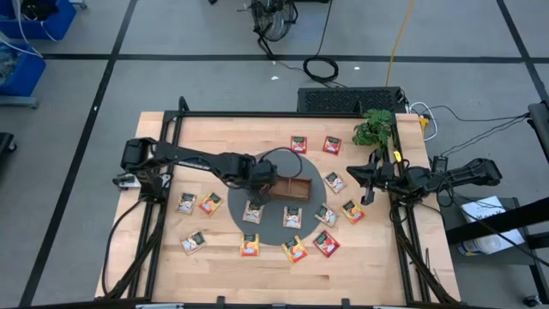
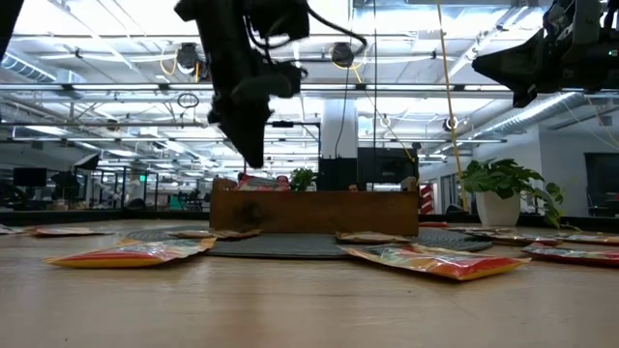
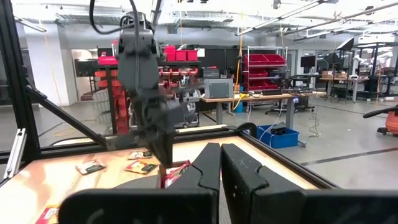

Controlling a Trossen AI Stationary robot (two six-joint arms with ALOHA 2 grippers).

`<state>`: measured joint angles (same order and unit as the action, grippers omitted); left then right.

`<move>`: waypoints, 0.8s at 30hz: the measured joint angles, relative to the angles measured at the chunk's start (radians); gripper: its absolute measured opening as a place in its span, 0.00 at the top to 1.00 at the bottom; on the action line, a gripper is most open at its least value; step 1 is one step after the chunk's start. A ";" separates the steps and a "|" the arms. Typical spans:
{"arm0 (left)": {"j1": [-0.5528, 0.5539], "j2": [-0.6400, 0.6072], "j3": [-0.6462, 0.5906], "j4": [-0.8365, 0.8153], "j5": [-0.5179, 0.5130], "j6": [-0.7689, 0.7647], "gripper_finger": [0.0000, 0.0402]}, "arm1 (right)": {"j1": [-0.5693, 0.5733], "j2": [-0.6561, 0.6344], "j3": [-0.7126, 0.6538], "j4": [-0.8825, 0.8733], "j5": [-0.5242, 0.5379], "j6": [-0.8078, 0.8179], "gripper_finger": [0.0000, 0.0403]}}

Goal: Pick & Place Tea
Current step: Put the red tea bag into the left section of the wooden organizer

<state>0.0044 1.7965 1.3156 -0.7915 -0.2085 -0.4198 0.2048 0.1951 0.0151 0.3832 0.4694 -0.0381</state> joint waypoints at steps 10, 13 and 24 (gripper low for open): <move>0.001 0.076 0.001 0.013 -0.022 0.003 0.98 | 0.000 0.003 0.000 0.002 0.000 0.000 0.99; -0.001 0.022 0.002 0.031 -0.032 0.009 0.98 | 0.000 0.005 0.000 0.000 -0.001 0.000 0.99; -0.095 -0.432 -0.234 0.450 -0.142 0.296 0.97 | 0.000 0.006 0.000 -0.033 -0.002 0.024 0.99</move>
<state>-0.0910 1.3647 1.0817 -0.3418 -0.3509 -0.1237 0.2047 0.2012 0.0151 0.3504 0.4675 -0.0139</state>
